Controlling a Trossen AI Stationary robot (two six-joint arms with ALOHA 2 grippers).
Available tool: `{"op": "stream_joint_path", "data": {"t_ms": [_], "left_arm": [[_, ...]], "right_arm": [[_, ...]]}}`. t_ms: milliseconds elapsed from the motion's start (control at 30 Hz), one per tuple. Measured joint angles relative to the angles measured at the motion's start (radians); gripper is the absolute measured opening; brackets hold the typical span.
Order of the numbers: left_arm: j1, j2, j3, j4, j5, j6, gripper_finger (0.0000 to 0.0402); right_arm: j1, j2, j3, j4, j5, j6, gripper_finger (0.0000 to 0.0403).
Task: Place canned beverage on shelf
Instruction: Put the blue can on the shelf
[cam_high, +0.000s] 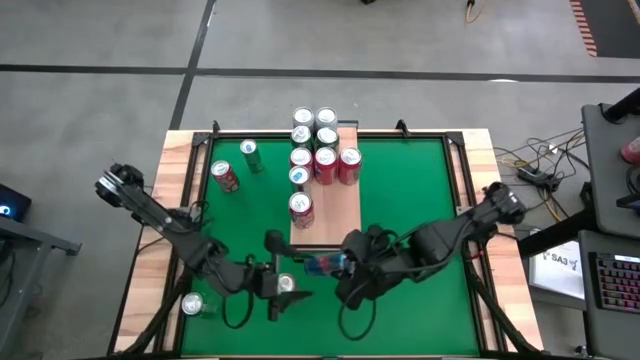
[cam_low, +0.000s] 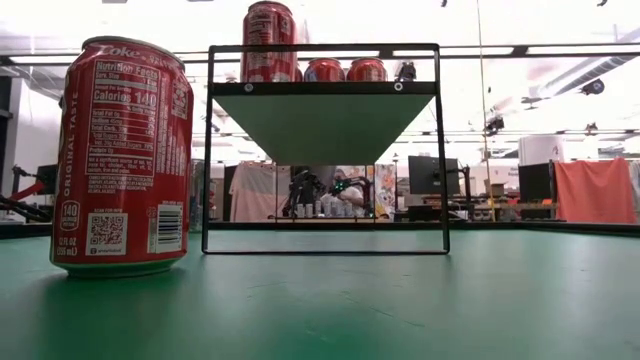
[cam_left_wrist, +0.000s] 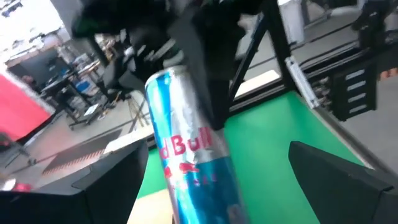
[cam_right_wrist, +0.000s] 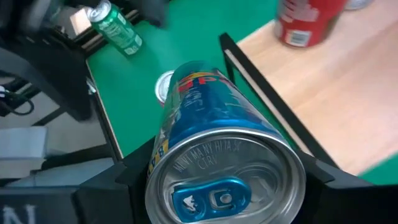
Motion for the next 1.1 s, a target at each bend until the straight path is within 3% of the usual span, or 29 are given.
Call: {"op": "stream_joint_path", "data": {"t_ms": [300,633,833,1033,1100], "left_arm": [[-0.003,0.069,0.0,-0.007,-0.02,-0.127,0.0373],[-0.003,0.087,0.0,-0.068,-0.021,-0.261,0.0359],[-0.003,0.096,0.0,-0.069,-0.026,-0.267,0.0308],[-0.003,0.092,0.0,-0.072,-0.036,-0.251,0.0214],[-0.003,0.09,0.0,-0.072,-0.037,-0.244,0.021]], "right_arm": [[0.032,0.119,0.152,0.0,0.001,-0.037,0.0223],[0.061,0.136,0.162,-0.003,0.064,-0.038,0.0223],[0.061,0.136,0.162,0.001,0.106,-0.045,0.0223],[0.057,0.136,0.152,0.01,0.112,-0.067,0.0224],[0.055,0.136,0.149,0.016,0.117,-0.081,0.0238]]}}
